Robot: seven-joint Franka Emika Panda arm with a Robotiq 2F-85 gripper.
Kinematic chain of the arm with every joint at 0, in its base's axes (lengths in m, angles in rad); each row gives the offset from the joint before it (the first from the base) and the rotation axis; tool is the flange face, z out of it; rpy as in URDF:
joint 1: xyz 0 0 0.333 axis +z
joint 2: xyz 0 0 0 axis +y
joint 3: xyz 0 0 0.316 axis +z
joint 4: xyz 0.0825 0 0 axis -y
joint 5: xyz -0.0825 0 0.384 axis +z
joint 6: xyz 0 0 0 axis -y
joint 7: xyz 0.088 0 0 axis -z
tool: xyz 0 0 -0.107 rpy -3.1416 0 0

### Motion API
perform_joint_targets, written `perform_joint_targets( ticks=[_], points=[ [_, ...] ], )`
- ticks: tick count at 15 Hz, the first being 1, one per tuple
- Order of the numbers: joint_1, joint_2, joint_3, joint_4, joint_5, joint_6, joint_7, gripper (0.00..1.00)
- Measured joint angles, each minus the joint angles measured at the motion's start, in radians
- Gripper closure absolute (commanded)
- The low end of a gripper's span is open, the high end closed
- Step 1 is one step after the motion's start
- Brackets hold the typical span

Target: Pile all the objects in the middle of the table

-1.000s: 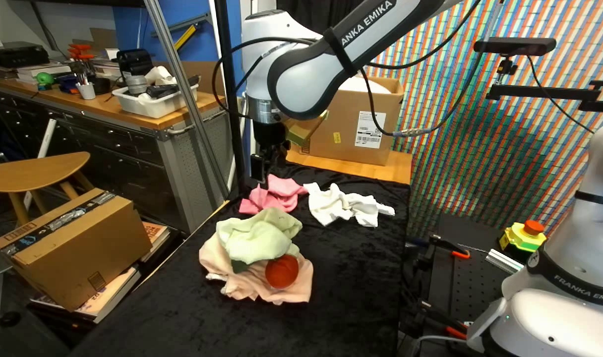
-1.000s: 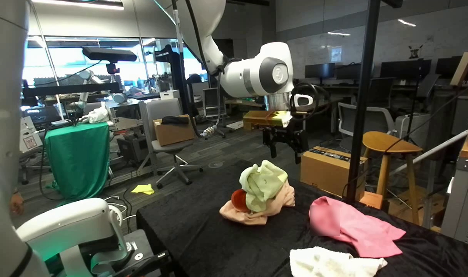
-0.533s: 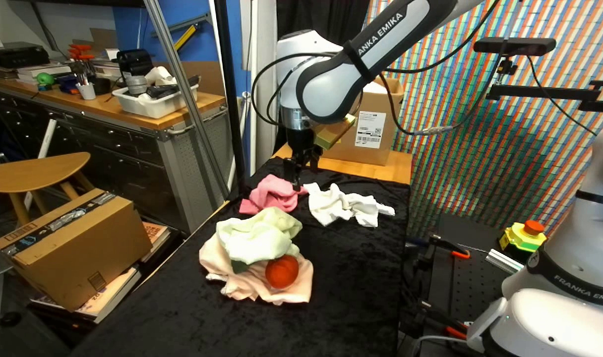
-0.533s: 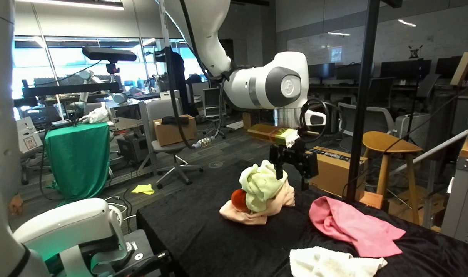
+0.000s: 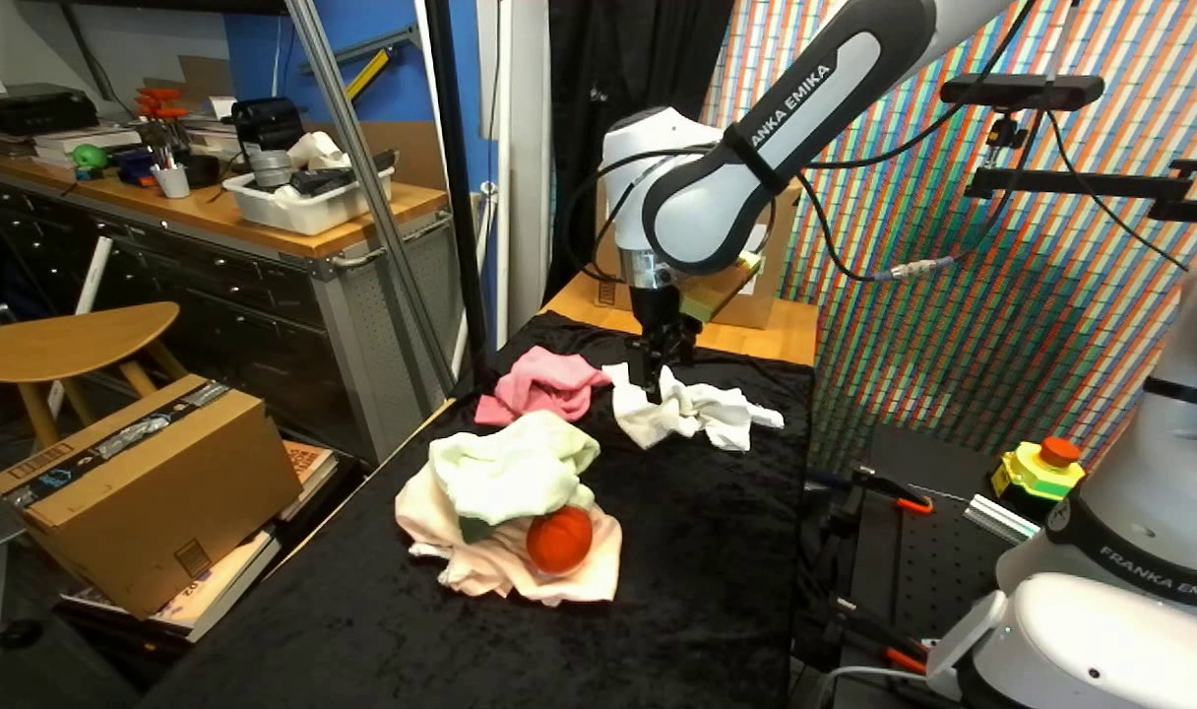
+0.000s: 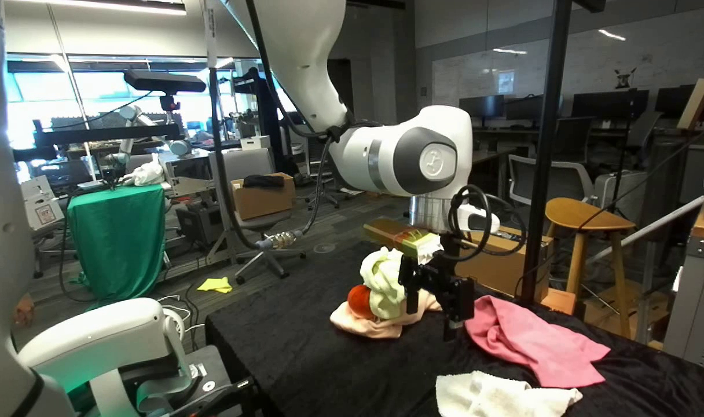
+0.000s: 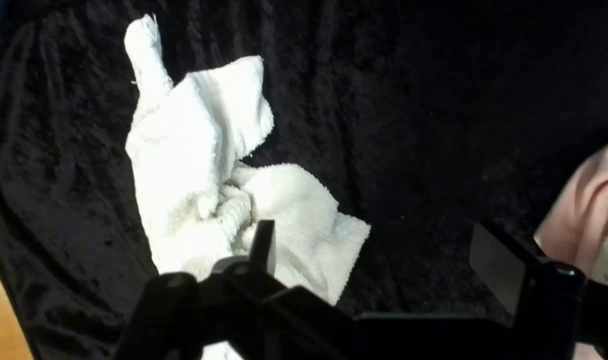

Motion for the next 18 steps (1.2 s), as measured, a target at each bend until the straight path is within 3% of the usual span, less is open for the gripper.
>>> perform_joint_targets(
  ticks=[9, 18],
  points=[
    [-0.043, 0.028, -0.034, -0.141, 0.022, 0.163, 0.078, 0.0],
    [-0.082, 0.072, -0.083, -0.157, 0.078, 0.311, 0.1, 0.0]
  ],
)
